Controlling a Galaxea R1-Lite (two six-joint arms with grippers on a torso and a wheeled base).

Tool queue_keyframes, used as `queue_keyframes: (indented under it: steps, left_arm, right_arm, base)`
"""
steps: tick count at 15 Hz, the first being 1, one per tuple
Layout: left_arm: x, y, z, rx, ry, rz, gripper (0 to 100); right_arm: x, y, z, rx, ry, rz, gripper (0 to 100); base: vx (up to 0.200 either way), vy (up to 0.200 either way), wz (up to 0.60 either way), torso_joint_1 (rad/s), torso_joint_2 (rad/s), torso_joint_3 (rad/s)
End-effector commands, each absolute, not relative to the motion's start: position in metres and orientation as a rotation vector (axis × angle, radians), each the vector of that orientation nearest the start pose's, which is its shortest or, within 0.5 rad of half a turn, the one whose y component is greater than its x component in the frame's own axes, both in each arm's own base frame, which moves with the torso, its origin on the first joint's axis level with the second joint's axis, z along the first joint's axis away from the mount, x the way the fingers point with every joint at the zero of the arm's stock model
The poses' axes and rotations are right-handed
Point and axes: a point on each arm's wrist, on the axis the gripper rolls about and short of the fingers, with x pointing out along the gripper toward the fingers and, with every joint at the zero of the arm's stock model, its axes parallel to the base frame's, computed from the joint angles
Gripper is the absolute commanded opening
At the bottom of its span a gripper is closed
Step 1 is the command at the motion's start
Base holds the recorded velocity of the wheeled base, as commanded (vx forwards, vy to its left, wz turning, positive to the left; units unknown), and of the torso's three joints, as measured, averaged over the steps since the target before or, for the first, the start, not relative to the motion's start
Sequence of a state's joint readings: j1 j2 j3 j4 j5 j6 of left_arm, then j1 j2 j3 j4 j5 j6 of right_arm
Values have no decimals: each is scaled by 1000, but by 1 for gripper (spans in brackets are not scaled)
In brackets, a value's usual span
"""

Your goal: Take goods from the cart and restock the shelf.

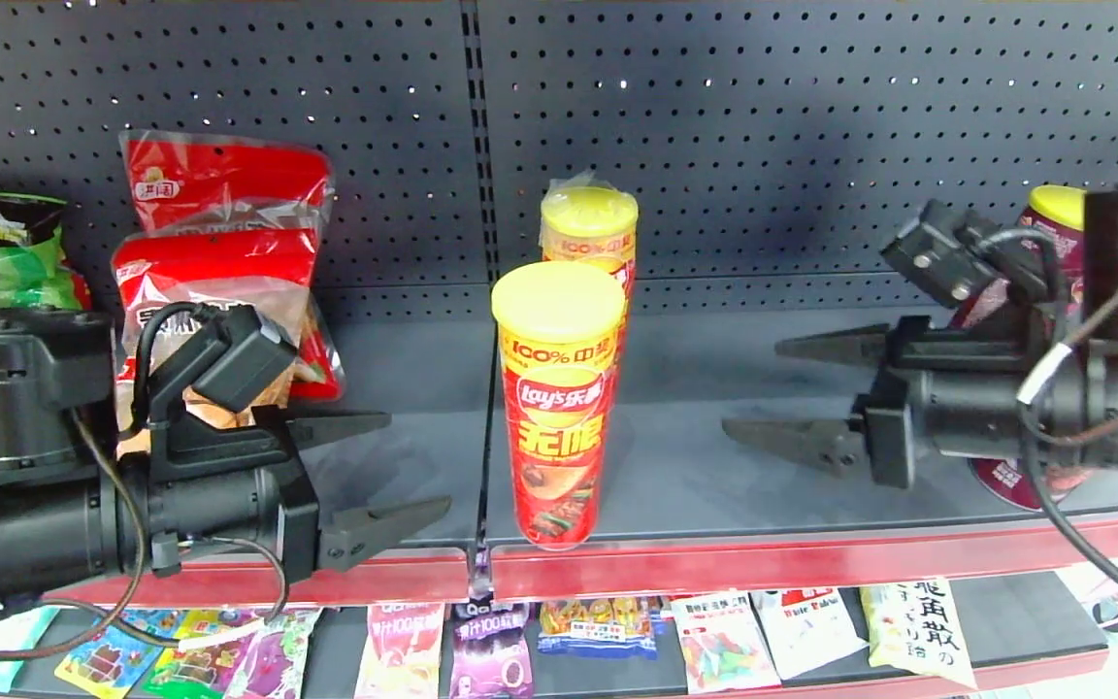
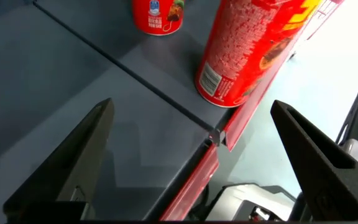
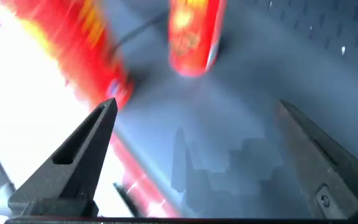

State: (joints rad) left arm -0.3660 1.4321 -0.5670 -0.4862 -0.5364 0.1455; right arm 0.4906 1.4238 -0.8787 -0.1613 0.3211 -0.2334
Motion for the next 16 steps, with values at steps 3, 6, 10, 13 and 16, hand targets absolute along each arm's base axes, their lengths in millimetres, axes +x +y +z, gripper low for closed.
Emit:
queue_keyframes:
  steps: [3,6,10,13,16]
  left_arm:
    - [211,-100,160,111,391,-949,100]
    - [218,-104,149,134,427,-956,100]
    - [235,-110,145,143,443,-930,100]
    - [241,-113,145,145,441,-934,100]
    - [249,-121,144,149,440,-946,100]
  right_arm:
    - [113,69,209,-244,242,844,100]
    - [91,56,204,-240,206,829,100]
    - [84,49,207,-200,181,784,100]
    - [86,46,208,-196,183,758,100]
    - [87,45,208,-179,190,739,100]
  base:
    - [0,0,0,0,0,0]
    - [0,0,0,0,0,0]
    - [0,0,0,0,0,0]
    - [0,0,0,0,0,0]
    - [0,0,0,0,0,0]
